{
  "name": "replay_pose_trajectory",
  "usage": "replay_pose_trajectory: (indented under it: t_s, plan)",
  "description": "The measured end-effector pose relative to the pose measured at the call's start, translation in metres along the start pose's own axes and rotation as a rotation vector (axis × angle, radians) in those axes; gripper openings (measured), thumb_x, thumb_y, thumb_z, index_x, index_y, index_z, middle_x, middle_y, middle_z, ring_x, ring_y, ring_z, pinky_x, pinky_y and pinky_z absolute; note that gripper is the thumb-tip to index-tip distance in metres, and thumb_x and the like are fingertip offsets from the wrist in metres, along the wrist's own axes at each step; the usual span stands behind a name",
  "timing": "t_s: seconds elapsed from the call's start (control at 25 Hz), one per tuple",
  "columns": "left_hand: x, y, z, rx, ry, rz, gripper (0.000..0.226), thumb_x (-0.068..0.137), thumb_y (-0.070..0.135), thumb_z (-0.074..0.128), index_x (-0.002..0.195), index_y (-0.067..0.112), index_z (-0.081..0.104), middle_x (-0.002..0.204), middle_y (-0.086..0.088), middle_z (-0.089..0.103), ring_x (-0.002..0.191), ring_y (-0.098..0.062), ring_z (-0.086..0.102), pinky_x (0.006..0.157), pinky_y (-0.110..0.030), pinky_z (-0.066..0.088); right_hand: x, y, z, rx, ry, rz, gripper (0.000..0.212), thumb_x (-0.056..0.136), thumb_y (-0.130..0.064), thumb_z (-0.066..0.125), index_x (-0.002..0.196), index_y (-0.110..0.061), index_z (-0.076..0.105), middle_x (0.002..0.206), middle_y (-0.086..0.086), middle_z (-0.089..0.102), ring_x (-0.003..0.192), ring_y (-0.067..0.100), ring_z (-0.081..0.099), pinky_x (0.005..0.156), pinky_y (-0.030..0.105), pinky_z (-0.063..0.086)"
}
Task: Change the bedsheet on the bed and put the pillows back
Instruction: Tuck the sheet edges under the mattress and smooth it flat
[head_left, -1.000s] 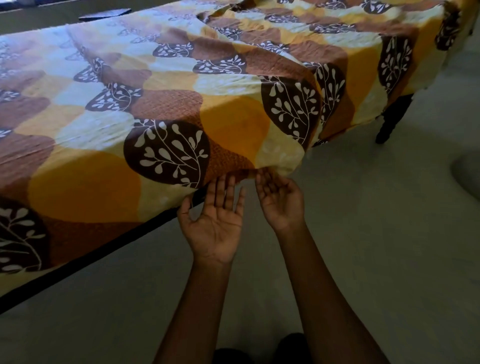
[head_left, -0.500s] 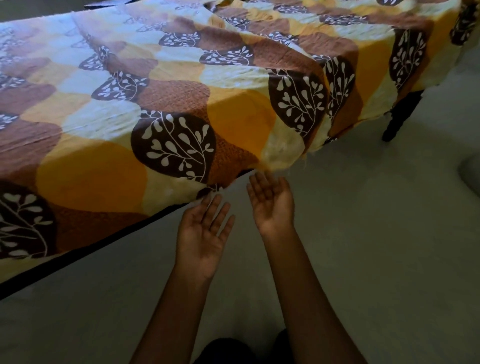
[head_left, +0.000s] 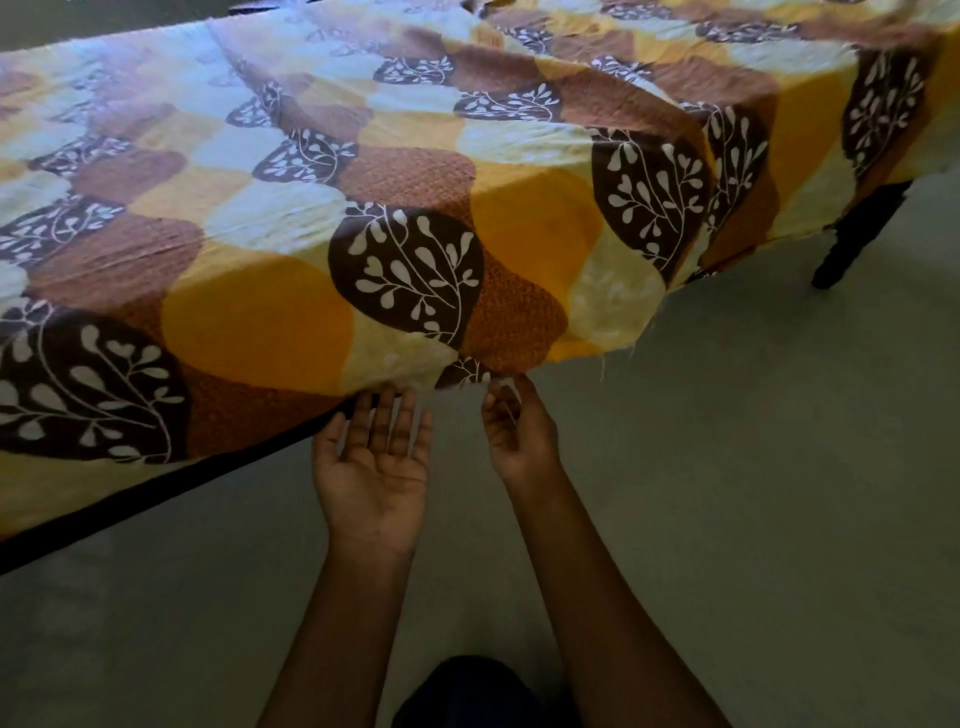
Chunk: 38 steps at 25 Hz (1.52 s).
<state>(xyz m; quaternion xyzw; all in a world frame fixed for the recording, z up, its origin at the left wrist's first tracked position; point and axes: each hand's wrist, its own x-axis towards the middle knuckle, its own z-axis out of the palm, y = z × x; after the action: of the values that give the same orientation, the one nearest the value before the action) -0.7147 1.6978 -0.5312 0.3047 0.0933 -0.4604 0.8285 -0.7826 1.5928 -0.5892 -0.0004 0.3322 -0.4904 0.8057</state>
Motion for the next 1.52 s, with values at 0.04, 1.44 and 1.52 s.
replay_pose_trajectory:
  t_s: [0.04, 1.44, 1.52]
  plan:
    - [-0.002, -0.004, 0.000, 0.007, 0.008, -0.021, 0.042, 0.093, 0.028, 0.041, 0.129, 0.007, 0.050, 0.119, -0.011, 0.062, 0.113, -0.024, 0.058, 0.095, -0.039, 0.046, 0.006, -0.003, 0.001, -0.001, 0.013, -0.013, 0.008, 0.091, -0.008, 0.057, 0.098, -0.005, 0.058, 0.075, 0.007, 0.061, 0.051, 0.008, 0.060, 0.043, 0.017, 0.049]
    - [0.024, -0.097, 0.083, 0.872, -0.539, -0.196, 0.028, 0.097, 0.021, 0.036, 0.118, 0.023, 0.056, 0.124, 0.004, 0.060, 0.115, -0.011, 0.055, 0.096, -0.026, 0.043, -0.009, -0.134, -0.018, -0.402, 0.003, -0.307, 0.019, 0.096, -0.015, 0.044, 0.101, -0.014, 0.062, 0.097, 0.002, 0.066, 0.087, 0.012, 0.064, 0.076, 0.023, 0.052]
    - [0.029, -0.099, 0.104, 1.046, -0.616, -0.166, 0.025, 0.096, 0.017, 0.042, 0.116, 0.024, 0.056, 0.128, 0.003, 0.057, 0.119, -0.012, 0.053, 0.095, -0.023, 0.043, -0.016, -0.161, -0.016, -0.549, 0.046, -0.343, 0.021, 0.096, -0.016, 0.044, 0.105, -0.012, 0.062, 0.096, 0.001, 0.067, 0.085, 0.011, 0.064, 0.076, 0.023, 0.051]
